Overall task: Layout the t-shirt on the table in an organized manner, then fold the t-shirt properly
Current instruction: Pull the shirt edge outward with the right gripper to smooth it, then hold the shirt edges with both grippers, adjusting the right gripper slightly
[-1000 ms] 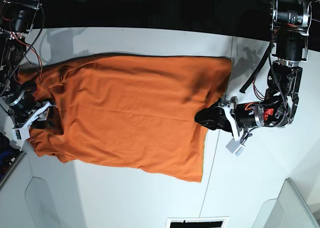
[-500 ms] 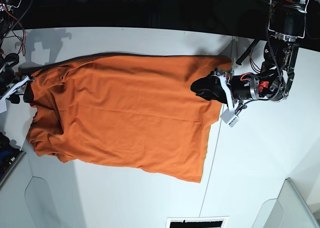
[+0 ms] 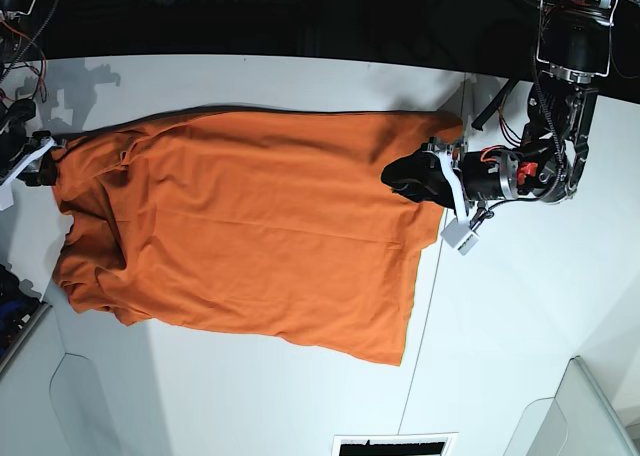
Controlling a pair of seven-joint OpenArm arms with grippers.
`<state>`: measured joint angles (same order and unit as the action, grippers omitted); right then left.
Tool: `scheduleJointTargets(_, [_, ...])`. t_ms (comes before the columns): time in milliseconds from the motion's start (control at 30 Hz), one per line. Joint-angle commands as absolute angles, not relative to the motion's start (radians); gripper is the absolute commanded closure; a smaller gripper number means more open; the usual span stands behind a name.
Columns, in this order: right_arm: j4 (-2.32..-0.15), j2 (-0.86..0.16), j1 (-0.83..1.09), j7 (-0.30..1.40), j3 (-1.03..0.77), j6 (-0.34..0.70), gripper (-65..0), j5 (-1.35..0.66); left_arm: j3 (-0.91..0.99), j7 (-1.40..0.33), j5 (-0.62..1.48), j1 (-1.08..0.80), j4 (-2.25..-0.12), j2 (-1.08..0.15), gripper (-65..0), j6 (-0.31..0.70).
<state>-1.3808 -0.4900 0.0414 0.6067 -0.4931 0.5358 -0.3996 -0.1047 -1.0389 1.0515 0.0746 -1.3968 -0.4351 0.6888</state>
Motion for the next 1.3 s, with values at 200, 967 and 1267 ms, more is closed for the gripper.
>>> scheduleJointTargets(200, [-1.395,-0.516,0.031,0.662,-0.501,0.546,0.0,-0.453,-0.099,-1.013,1.016,0.091,-1.412,-0.447,-31.8,0.698])
scheduleJointTargets(967, [-1.622,-0.517,0.278,0.811,-0.777,0.583,0.0,-0.786,-0.099,-0.994,1.005,0.083,-1.409,-0.446,-31.8,0.698])
scheduleJointTargets(1267, [-1.716,-0.495,0.417,0.806,-0.797,0.581,-1.0,-0.785,-0.1,-0.994,1.007,0.083,-1.409,-0.446,-31.8,0.698])
